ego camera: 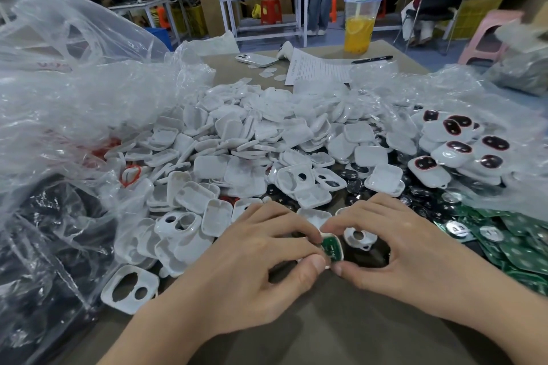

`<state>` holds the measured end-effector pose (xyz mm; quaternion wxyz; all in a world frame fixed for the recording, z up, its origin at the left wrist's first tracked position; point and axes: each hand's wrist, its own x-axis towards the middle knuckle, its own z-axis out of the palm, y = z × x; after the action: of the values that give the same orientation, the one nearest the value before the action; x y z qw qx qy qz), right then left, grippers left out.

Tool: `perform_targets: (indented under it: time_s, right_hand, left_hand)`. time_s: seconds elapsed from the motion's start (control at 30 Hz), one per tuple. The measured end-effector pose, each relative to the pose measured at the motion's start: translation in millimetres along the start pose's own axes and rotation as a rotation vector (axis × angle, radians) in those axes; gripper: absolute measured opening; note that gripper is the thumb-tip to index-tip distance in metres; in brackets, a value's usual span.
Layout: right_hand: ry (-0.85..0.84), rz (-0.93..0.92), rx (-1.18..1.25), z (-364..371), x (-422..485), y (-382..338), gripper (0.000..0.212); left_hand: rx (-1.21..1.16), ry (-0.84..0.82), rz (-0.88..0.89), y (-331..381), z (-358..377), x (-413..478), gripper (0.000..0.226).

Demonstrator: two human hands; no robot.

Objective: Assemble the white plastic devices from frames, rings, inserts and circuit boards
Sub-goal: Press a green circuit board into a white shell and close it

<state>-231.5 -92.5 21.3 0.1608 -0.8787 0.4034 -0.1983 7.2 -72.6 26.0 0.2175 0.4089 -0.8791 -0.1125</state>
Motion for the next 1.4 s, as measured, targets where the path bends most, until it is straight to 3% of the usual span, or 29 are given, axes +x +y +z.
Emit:
perform_targets:
  time_s: [0.47, 0.77, 1.4]
  right_hand:
    - [-0.024, 0.002, 0.011, -3.4, 0.5, -1.6, 0.033]
    - [-0.013, 0.011, -0.004, -3.3, -0.5, 0.4, 0.034]
    - [-0.014, -0.018, 0.011, 1.3, -0.9, 4.2, 0.024]
  left_hand:
    - [-0.004, -0.031, 0.008, 2.2, 1.2, -0.3, 0.032]
    - [0.034, 0.224, -0.07, -8.5, -8.1, 1.3, 0.042]
    - [0.081, 0.196, -0.116, -11.9, -6.8, 2.2, 0.043]
